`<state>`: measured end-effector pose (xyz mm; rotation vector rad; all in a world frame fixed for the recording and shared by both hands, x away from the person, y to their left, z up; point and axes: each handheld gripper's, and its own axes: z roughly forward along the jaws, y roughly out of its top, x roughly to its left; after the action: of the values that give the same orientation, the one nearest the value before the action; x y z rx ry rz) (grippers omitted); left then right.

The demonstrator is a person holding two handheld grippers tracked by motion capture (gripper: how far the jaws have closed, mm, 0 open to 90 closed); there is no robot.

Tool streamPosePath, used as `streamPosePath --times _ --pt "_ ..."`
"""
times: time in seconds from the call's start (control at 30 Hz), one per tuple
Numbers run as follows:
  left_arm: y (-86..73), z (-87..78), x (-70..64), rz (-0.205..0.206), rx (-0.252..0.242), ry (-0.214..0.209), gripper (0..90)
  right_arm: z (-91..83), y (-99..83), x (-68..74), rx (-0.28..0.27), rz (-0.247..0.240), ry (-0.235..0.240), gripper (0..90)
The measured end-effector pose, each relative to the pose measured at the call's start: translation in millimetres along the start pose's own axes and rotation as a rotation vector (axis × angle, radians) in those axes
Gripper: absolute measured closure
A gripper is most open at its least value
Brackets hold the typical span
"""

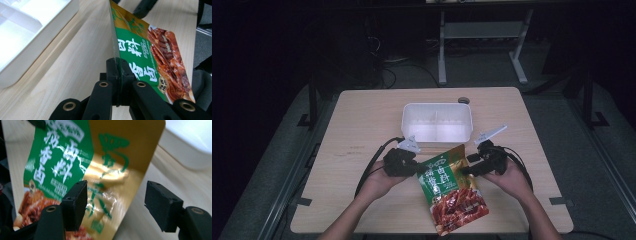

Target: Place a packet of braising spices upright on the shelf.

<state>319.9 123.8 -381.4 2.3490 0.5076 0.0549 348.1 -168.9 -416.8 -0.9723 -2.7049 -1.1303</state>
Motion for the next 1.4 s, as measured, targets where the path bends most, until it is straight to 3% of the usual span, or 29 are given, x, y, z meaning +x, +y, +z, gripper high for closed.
streamPosePath --times 0.23,0.37,0.53,0.7,0.97,1.2,1.4 --pt "2.7 -3.9 -3.3 0.015 -0.017 -0.004 89.6 13.3 19.1 -14.9 0.023 0.002 0.127 33.2" --pt "2.9 -4.4 -2.8 0.018 -0.017 0.001 89.6 17.8 22.6 -18.7 0.019 0.016 0.207 44.5" --pt "1.6 -6.7 0.5 -0.001 -0.028 0.015 89.6 11.8 23.5 -20.2 0.004 0.009 0.196 57.8" --pt "1.1 -5.3 2.6 -0.013 -0.023 0.028 89.6 4.1 24.3 -15.7 0.001 -0.028 0.174 71.8" --pt "0.1 -3.3 5.0 -0.026 -0.024 0.028 89.5 0.0 24.9 -10.8 -0.013 -0.056 0.202 88.6" --pt "-2.2 -4.5 7.3 -0.037 -0.028 0.036 86.1 -5.8 23.9 -9.9 -0.022 -0.053 0.217 89.4" --pt "-6.2 -9.6 8.7 -0.04 -0.04 0.052 74.8 -9.9 23.3 -8.0 -0.009 -0.051 0.202 89.5"
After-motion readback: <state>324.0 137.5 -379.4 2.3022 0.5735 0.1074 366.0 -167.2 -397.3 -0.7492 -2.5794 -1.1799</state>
